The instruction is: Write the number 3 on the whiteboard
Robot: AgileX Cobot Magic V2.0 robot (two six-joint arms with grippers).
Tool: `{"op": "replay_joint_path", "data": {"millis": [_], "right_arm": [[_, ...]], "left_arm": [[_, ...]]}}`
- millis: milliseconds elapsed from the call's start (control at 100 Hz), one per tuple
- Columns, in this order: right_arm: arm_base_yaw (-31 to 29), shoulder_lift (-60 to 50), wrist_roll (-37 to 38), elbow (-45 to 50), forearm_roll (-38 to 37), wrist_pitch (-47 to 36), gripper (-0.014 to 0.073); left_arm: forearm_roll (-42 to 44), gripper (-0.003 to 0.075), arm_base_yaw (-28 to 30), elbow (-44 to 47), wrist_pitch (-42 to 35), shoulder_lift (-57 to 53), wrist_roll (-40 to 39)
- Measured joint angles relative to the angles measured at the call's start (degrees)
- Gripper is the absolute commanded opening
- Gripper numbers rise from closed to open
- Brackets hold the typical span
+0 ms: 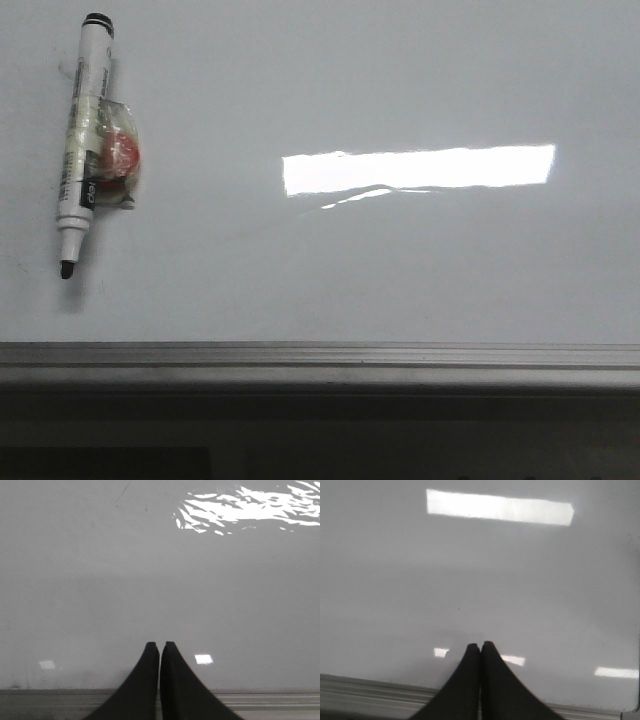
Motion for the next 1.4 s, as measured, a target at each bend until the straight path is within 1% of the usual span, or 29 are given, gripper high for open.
{"op": "replay_joint_path", "data": {"millis": [980, 1230, 1400], "right_arm": [[0.0, 0.0, -0.1, 0.0, -0.1, -0.4, -0.0066], [-0.1, 0.0, -0.1, 0.0, -0.2, -6.3, -0.0066], [-0.1, 0.0, -0.1, 0.0, -0.2, -8.0, -0.0066]], "left_arm": [[0.8, -0.002, 0.0, 0.0, -0.3, 0.0, 0.0], [1.5, -0.002, 0.0, 0.0, -0.9, 0.0, 0.0], [1.7, -0.002, 0.0, 0.0, -5.2, 0.0, 0.0]]}}
